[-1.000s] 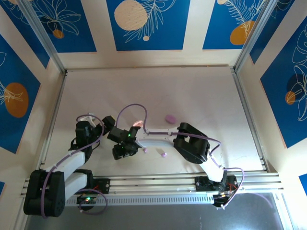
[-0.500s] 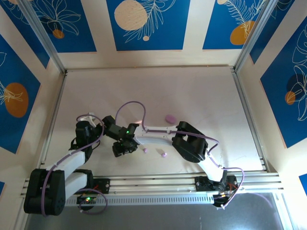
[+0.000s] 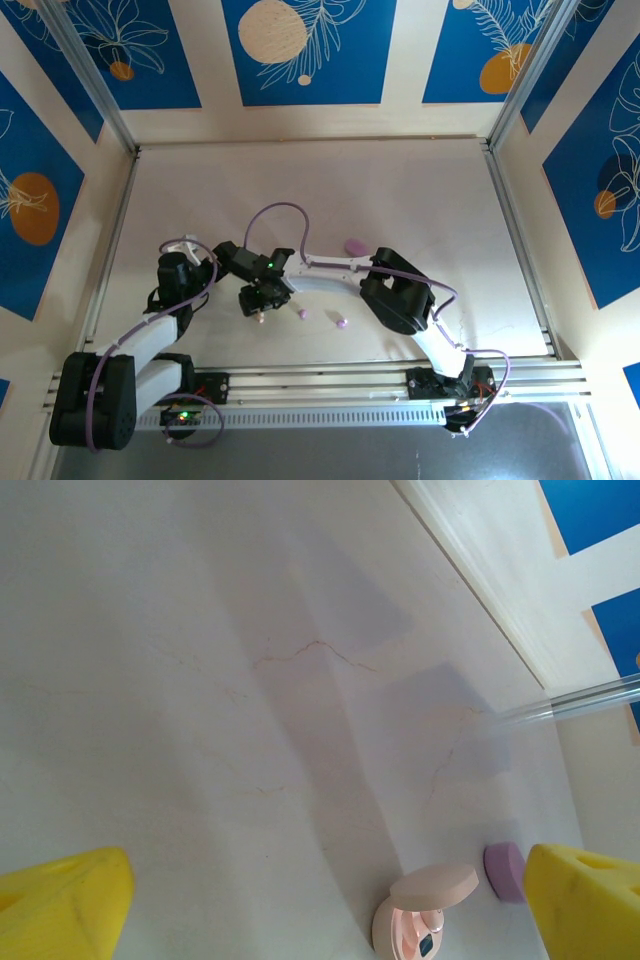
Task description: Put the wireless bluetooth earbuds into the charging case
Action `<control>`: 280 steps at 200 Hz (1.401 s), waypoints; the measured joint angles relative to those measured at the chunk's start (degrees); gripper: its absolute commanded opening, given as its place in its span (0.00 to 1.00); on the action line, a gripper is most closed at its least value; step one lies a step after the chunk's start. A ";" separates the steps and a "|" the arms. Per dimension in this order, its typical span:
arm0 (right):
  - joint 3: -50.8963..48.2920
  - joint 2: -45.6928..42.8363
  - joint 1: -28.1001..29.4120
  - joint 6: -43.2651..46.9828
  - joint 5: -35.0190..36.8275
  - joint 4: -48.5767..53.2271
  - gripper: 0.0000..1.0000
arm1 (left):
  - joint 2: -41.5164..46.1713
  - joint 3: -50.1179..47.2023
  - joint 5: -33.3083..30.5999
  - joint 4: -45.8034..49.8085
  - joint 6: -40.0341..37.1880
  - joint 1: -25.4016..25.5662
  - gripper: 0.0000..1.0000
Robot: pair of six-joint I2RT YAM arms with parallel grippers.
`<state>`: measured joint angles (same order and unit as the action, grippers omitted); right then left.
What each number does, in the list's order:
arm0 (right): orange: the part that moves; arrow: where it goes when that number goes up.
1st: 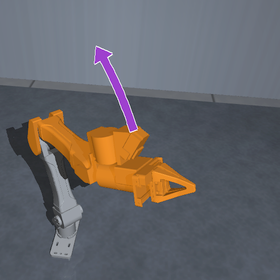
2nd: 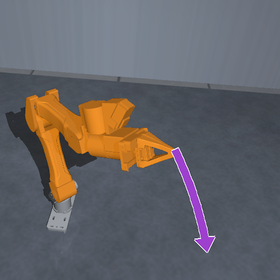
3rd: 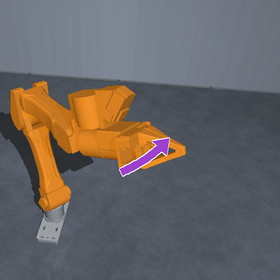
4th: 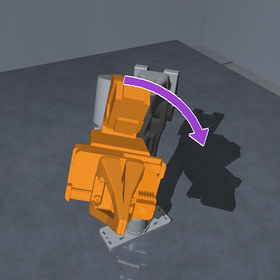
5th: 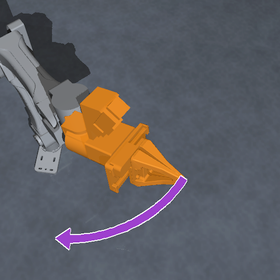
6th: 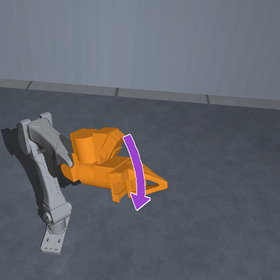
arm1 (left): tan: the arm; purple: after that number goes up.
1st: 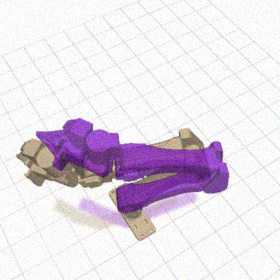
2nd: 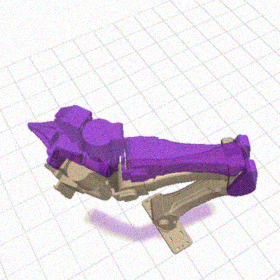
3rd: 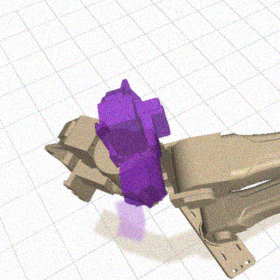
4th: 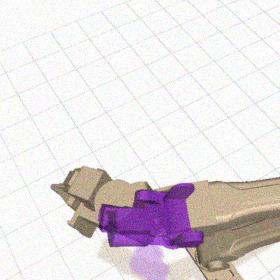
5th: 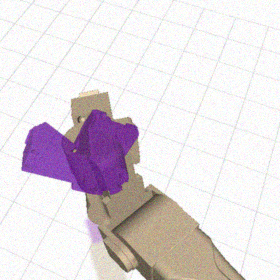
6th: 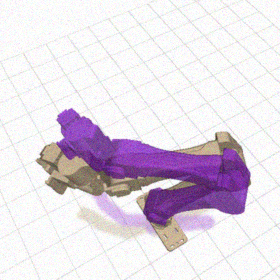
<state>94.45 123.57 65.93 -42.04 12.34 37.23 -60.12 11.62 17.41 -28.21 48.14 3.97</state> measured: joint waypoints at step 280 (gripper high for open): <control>10.14 6.91 7.56 1.49 16.90 16.22 0.57 | -1.14 0.00 -0.46 0.31 -0.63 -0.09 1.00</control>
<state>104.60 130.47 73.49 -40.56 29.23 53.45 -61.25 11.62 16.95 -27.90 47.51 3.88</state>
